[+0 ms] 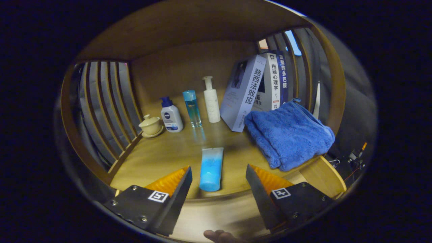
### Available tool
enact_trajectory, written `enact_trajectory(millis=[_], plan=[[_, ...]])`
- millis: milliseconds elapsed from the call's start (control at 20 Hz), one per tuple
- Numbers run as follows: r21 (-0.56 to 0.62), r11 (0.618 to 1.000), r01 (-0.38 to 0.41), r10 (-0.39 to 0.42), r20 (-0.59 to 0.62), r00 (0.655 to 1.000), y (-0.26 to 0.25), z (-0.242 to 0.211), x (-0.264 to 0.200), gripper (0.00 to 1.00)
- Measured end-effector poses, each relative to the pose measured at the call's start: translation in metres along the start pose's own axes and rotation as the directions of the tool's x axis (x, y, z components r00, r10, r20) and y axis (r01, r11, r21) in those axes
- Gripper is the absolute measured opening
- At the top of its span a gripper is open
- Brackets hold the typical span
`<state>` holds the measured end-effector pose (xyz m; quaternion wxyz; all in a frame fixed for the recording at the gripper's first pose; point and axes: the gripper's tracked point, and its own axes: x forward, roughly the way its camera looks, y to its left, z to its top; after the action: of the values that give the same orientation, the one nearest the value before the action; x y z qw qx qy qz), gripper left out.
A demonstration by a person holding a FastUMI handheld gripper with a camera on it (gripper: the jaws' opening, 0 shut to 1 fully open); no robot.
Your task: Pull open the drawer, take out the items inside it, and place them on the countertop above the cabinet.
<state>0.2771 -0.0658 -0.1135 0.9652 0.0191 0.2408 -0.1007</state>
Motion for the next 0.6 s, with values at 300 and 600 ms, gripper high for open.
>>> enact_trajectory(millis=[300,600], plan=[[-0.028,0.999,-0.025,0.027,0.056,0.998,-0.007,0.0,-0.053,0.95],[-0.096,0.995,-0.018,0.033,0.153,0.988,-0.017,0.007,-0.119,0.99]])
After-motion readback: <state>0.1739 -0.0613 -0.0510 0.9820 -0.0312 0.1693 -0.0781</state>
